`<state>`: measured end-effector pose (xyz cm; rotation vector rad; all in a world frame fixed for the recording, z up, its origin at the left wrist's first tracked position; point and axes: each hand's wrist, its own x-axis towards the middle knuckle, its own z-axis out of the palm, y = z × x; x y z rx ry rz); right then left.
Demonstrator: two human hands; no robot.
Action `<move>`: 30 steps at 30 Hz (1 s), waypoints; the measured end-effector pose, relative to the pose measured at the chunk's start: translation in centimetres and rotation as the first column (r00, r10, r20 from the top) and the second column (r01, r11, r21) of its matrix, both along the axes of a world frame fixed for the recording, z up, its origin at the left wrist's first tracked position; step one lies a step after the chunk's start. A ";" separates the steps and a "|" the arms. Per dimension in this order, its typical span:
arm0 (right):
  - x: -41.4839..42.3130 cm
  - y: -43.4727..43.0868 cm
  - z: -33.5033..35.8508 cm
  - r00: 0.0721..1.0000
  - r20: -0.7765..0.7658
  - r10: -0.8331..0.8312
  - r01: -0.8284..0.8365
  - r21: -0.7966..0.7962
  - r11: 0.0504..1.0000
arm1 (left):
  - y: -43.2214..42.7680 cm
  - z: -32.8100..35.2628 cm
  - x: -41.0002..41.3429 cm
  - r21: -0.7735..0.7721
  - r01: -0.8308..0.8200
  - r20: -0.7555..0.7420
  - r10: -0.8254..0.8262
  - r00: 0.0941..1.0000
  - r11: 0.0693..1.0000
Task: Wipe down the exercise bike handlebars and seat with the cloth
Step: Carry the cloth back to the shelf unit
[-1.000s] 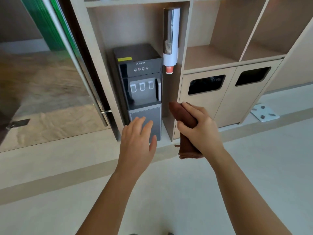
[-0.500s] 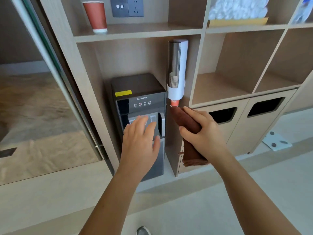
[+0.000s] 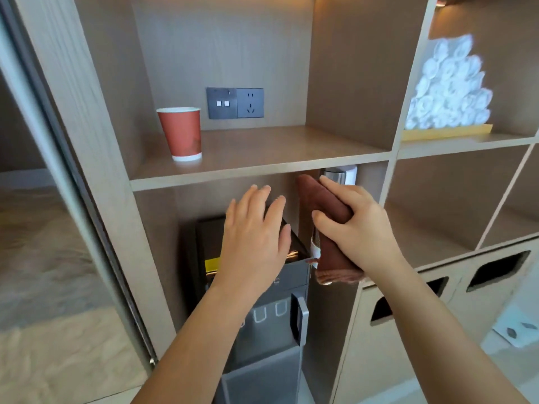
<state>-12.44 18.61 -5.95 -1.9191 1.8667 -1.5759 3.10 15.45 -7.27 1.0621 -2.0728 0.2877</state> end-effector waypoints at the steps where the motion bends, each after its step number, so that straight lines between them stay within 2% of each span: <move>1: -0.3 -0.8 0.6 1.000 -0.010 -0.001 0.001 -0.007 1.000 | -0.9 0.5 -0.4 -0.003 0.005 -0.002 -0.005 1.000 1.000; 12: -5.0 -9.9 8.3 0.993 -0.116 -0.016 -0.004 -0.169 0.986 | -10.6 5.3 -4.8 -0.096 -0.015 0.003 0.015 1.000 0.995; 16: -5.6 -14.0 11.0 0.977 -0.212 0.017 -0.046 -0.131 0.990 | -13.5 6.6 -5.8 -0.123 -0.062 0.017 0.064 0.998 0.990; 20: -5.4 -18.4 11.9 0.955 -0.294 -0.036 0.026 -0.038 0.999 | -15.4 6.3 -6.1 -0.072 -0.180 0.073 0.185 0.980 0.981; 23: -5.0 -20.8 11.3 0.928 -0.370 -0.038 0.089 0.121 0.989 | -15.7 6.0 -5.9 -0.044 -0.240 0.084 0.243 0.966 0.970; 25: -4.7 -21.7 10.2 0.898 -0.439 0.028 0.127 0.321 0.938 | -15.5 5.9 -5.8 -0.040 -0.266 0.097 0.269 0.958 0.963; 27: -4.5 -22.2 9.4 0.831 -0.550 0.086 0.231 0.481 0.846 | -15.4 5.9 -5.9 -0.034 -0.280 0.124 0.282 0.951 0.959; 30: -4.7 -22.3 9.4 0.789 -0.602 0.123 0.272 0.522 0.808 | -15.2 6.0 -6.0 -0.011 -0.269 0.149 0.268 0.952 0.963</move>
